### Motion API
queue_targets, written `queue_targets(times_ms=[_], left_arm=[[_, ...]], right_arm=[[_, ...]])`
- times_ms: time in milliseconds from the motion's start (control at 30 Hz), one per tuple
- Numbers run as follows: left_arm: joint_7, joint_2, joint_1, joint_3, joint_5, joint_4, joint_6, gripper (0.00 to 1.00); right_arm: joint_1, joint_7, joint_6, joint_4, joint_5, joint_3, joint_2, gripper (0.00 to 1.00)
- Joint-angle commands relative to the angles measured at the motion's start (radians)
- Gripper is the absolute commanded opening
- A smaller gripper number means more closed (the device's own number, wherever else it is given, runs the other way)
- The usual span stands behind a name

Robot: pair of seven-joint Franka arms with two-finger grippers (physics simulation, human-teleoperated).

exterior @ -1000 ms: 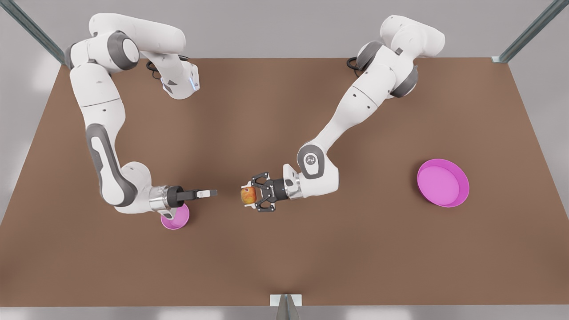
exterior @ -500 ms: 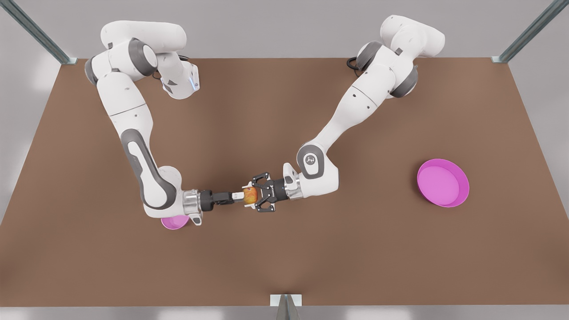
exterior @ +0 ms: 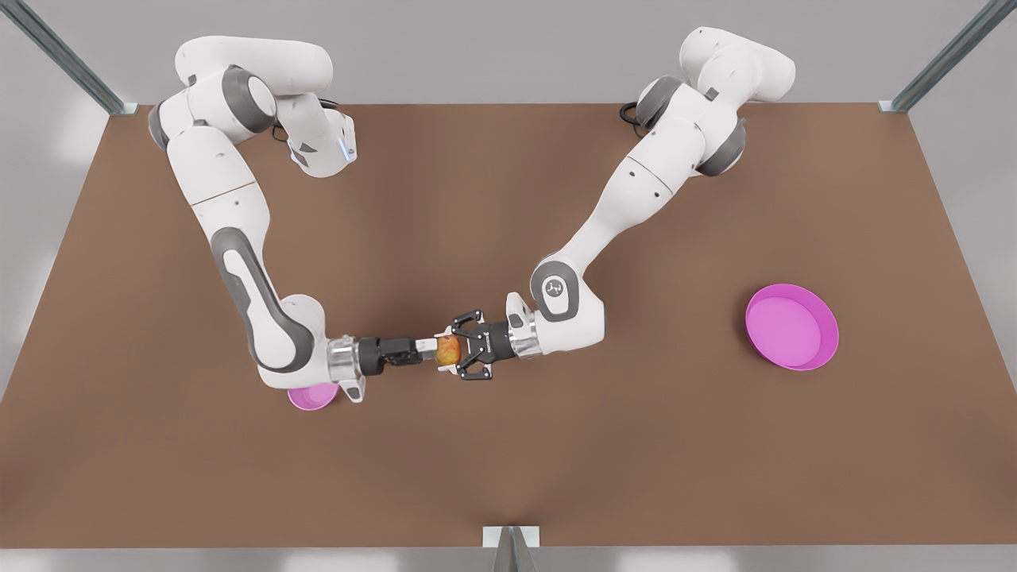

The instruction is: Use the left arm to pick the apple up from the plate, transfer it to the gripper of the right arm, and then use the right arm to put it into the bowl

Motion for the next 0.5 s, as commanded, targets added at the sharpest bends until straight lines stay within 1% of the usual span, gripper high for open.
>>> queue_targets(times_ms=[0,300,467], left_arm=[[0.042,-0.001,-0.001,0.000,0.003,0.000,-0.005,0.68],[0.054,0.003,-0.001,0.000,0.003,0.000,-0.005,0.68],[0.059,0.006,-0.001,0.001,0.003,0.000,-0.005,0.68]], right_arm=[[0.002,-0.089,0.045,0.001,-0.004,0.002,0.001,1.00],[0.042,-0.112,0.163,0.002,0.001,-0.001,0.018,1.00],[0.053,-0.115,0.168,0.004,0.004,0.001,0.018,0.99]])
